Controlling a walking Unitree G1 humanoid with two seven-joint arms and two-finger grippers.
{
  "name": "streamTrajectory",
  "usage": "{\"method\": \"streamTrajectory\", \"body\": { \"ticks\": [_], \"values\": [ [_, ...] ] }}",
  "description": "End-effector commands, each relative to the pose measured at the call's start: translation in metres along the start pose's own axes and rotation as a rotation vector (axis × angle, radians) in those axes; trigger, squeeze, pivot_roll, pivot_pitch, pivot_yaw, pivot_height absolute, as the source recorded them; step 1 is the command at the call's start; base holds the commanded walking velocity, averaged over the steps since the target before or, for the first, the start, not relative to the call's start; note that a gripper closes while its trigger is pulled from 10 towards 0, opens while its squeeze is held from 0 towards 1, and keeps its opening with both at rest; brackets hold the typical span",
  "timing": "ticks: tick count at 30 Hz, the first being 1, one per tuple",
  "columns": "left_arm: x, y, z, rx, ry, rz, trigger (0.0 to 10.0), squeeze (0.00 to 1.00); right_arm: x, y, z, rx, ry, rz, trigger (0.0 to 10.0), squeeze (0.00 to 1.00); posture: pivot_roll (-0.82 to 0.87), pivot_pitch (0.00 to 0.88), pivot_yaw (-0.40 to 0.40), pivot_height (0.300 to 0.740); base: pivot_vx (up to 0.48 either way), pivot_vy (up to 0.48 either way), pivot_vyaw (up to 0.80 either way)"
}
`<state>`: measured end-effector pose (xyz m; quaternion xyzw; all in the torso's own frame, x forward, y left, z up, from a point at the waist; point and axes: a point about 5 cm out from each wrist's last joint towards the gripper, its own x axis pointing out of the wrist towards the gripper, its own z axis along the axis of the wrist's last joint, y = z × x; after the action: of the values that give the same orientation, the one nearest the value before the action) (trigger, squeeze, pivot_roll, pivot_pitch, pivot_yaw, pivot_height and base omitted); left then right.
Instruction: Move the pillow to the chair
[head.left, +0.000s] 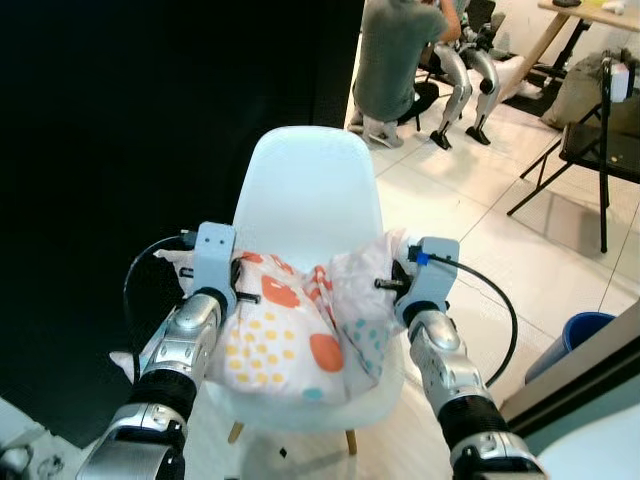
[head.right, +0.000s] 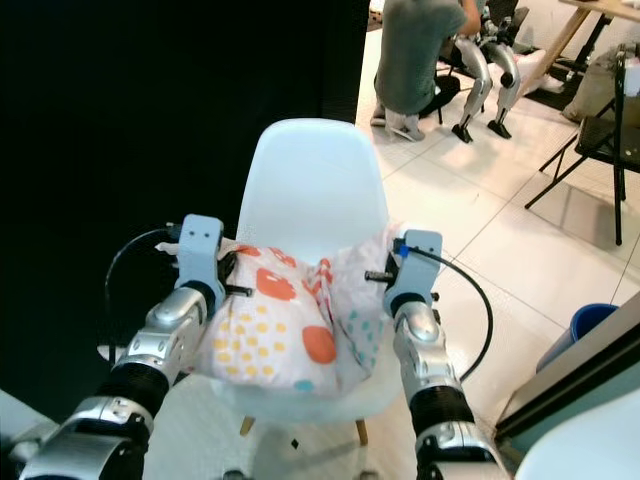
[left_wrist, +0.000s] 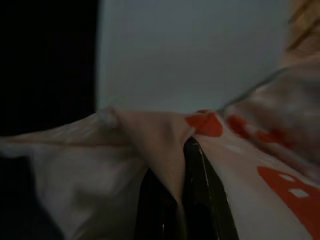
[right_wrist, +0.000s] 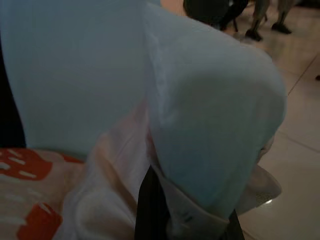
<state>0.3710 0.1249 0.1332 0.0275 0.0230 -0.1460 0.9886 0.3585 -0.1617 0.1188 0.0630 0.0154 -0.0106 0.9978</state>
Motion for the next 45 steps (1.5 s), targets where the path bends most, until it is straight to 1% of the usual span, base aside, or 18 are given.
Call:
{"method": "streamTrajectory", "body": {
  "ticks": [1,4,7,11,13,14,16,18,21,23,27,32,37,40,42,43,44,45],
  "values": [
    [0.008,-0.026,0.031,0.014,-0.137,-0.158,10.0,0.00,0.005,0.005,0.024,0.018,-0.104,0.025,10.0,0.00,0.05,0.085,-0.042,0.615,0.000,0.000,0.00],
    [0.010,-0.043,0.052,0.065,-0.218,-0.304,10.0,0.00,0.008,0.005,0.033,0.080,-0.126,0.027,10.0,0.00,0.05,0.086,-0.044,0.615,0.000,0.000,0.00],
    [0.014,-0.047,0.062,0.141,-0.243,-0.353,10.0,0.00,0.009,0.006,0.033,0.107,-0.136,0.040,10.0,0.00,0.06,0.095,-0.039,0.615,0.000,0.000,0.00],
    [0.019,-0.032,0.065,0.206,-0.232,-0.282,10.0,0.00,0.007,0.006,0.020,0.124,-0.106,0.031,10.0,0.00,0.07,0.103,-0.016,0.615,0.000,0.000,0.00],
    [0.019,-0.021,0.064,0.204,-0.230,-0.220,10.0,0.00,0.006,0.006,0.018,0.117,-0.110,0.033,10.0,0.00,0.07,0.116,-0.002,0.615,0.000,0.000,0.00],
    [0.019,-0.021,0.064,0.204,-0.230,-0.220,10.0,0.00,0.006,0.006,0.018,0.117,-0.110,0.033,10.0,0.00,0.07,0.116,-0.002,0.615,0.000,0.000,0.00],
    [0.015,0.004,0.057,0.203,-0.237,-0.031,10.0,0.00,0.006,0.004,0.019,0.111,-0.129,0.030,10.0,0.00,0.06,0.134,-0.003,0.615,0.000,0.000,0.00],
    [0.008,0.023,0.042,0.192,-0.217,0.084,10.0,0.00,0.004,0.003,0.017,0.114,-0.135,0.031,10.0,0.00,0.06,0.142,-0.010,0.605,0.000,0.000,0.00],
    [-0.001,0.035,0.018,0.178,-0.143,0.117,10.0,0.00,0.004,0.004,0.011,0.072,-0.114,0.045,10.0,0.00,0.06,0.151,-0.015,0.591,0.000,0.000,0.00],
    [-0.006,0.038,0.005,0.162,-0.105,0.109,10.0,0.00,0.003,0.008,0.009,0.037,-0.111,0.068,10.0,0.00,0.06,0.160,-0.021,0.591,0.000,0.000,0.00],
    [-0.008,0.041,-0.004,0.156,-0.062,0.124,10.0,0.00,0.005,0.013,0.010,0.041,-0.110,0.087,10.0,0.00,0.05,0.166,-0.026,0.591,0.000,0.000,0.00],
    [-0.008,0.038,-0.013,0.212,-0.019,0.127,10.0,0.00,0.013,0.017,0.020,0.040,-0.134,0.093,10.0,0.00,0.04,0.185,-0.032,0.591,0.000,0.000,0.00],
    [-0.007,0.034,-0.017,0.228,0.003,0.128,10.0,0.00,0.017,0.017,0.024,0.038,-0.143,0.087,10.0,0.00,0.02,0.196,-0.033,0.591,0.000,0.000,0.00],
    [-0.011,0.032,-0.034,0.184,0.094,0.116,10.0,0.00,0.017,0.009,0.007,0.000,-0.042,0.033,10.0,0.00,0.00,0.207,-0.029,0.591,0.000,0.000,0.00],
    [-0.016,0.036,-0.045,0.196,0.162,0.155,10.0,0.00,0.014,0.003,-0.003,-0.015,0.003,0.016,10.0,0.00,0.00,0.208,-0.028,0.591,0.000,0.000,0.00],
    [-0.016,0.036,-0.045,0.196,0.162,0.155,10.0,0.00,0.014,0.003,-0.003,-0.015,0.003,0.016,10.0,0.00,0.00,0.208,-0.028,0.591,0.000,0.000,0.00],
    [-0.018,0.037,-0.050,0.199,0.177,0.165,10.0,0.20,0.013,0.000,-0.004,-0.007,-0.005,0.006,10.0,0.86,0.00,0.208,-0.027,0.591,0.000,0.000,0.00],
    [-0.025,0.046,-0.054,0.188,0.181,0.221,10.0,1.00,0.009,-0.006,-0.013,-0.017,0.023,-0.012,10.0,1.00,0.00,0.208,-0.028,0.591,0.000,0.000,0.00]
  ]
}}
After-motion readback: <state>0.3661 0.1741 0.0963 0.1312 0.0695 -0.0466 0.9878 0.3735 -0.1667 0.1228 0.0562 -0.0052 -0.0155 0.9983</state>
